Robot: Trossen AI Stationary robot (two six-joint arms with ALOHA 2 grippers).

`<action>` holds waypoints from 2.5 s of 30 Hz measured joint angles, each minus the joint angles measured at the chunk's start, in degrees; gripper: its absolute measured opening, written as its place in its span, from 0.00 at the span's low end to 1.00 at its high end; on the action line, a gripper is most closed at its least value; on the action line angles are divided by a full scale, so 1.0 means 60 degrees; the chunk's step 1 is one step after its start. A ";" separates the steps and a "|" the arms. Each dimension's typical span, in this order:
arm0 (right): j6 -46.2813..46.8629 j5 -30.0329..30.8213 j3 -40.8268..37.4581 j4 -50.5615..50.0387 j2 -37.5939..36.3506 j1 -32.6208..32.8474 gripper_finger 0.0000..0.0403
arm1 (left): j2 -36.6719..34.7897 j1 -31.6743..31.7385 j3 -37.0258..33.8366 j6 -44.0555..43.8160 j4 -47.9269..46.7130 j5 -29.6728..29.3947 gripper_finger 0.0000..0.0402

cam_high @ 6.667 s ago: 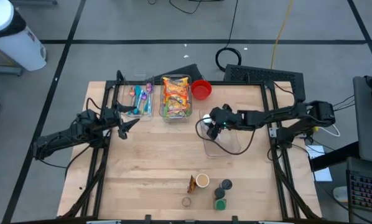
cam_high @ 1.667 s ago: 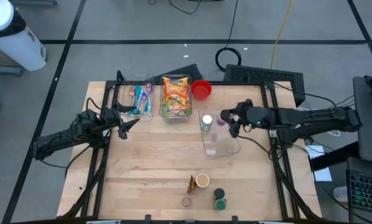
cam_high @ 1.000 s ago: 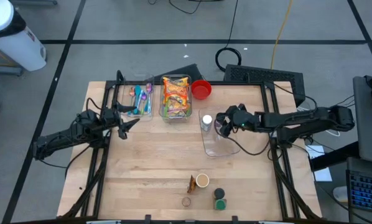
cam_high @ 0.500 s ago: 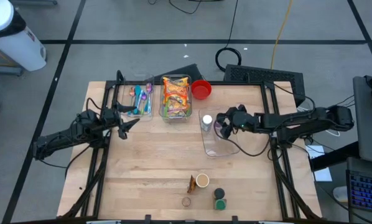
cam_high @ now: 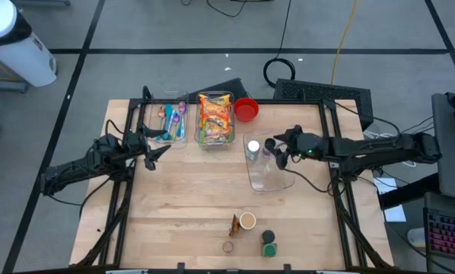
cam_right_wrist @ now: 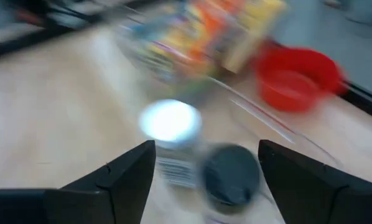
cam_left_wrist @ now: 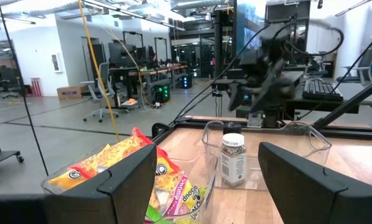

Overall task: Pick & Place Food Item
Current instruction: Put the black and orange seasoning bottle into the bottom right transparent bin

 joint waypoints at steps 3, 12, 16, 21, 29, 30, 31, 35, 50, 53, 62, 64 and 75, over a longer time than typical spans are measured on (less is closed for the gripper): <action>-0.0271 -0.1369 0.0000 0.0700 -0.0466 0.0398 0.66 | 0.0002 0.0004 0.0000 0.0000 0.0000 0.0000 0.70; -0.1590 -0.3246 0.0011 0.4191 0.0252 0.3355 0.64 | 0.0001 0.0002 0.0000 0.0000 0.0000 0.0000 0.70; -0.2178 -0.3202 0.0049 0.5976 0.1221 0.4799 0.64 | 0.0002 0.0003 0.0000 0.0000 0.0000 0.0000 0.70; -0.2194 -0.1373 0.1512 0.4454 0.2292 0.6439 0.64 | 0.0002 0.0002 0.0000 0.0000 0.0000 0.0000 0.70; -0.0149 0.1242 0.5117 -0.1367 0.4843 0.8000 0.64 | -0.0002 0.0000 0.0000 0.0000 0.0000 0.0000 0.70; 0.0169 0.1239 0.5370 -0.1809 0.5093 0.8067 0.64 | 0.0001 0.0000 0.0000 0.0000 -0.0001 -0.0001 0.70; 0.0455 0.1234 0.5558 -0.2177 0.5322 0.8112 0.64 | 0.0000 0.0000 0.0000 0.0000 -0.0001 0.0000 0.70; 0.1308 0.1240 0.5763 -0.2875 0.5806 0.8151 0.64 | 0.0002 0.0000 0.0000 0.0000 0.0000 0.0000 0.70; 0.1812 -0.0339 0.5743 -0.4201 0.5798 0.8420 0.60 | 0.0000 0.0002 0.0000 0.0000 0.0000 0.0000 0.70; 0.1438 -0.0309 0.5597 -0.4192 0.5790 0.8442 0.59 | 0.0002 0.0003 0.0000 0.0000 0.0000 0.0000 0.70; 0.1114 -0.0303 0.4892 -0.3472 0.5797 0.8420 0.59 | 0.0001 0.0002 0.0000 0.0000 0.0000 0.0000 0.70; 0.1131 -0.0291 0.4640 -0.2870 0.5793 0.8420 0.59 | -0.0001 0.0000 0.0000 0.0000 0.0000 0.0000 0.70; 0.1174 -0.0294 0.3951 -0.1478 0.5797 0.8264 0.71 | 0.0002 0.0001 0.0000 0.0000 0.0000 0.0000 0.70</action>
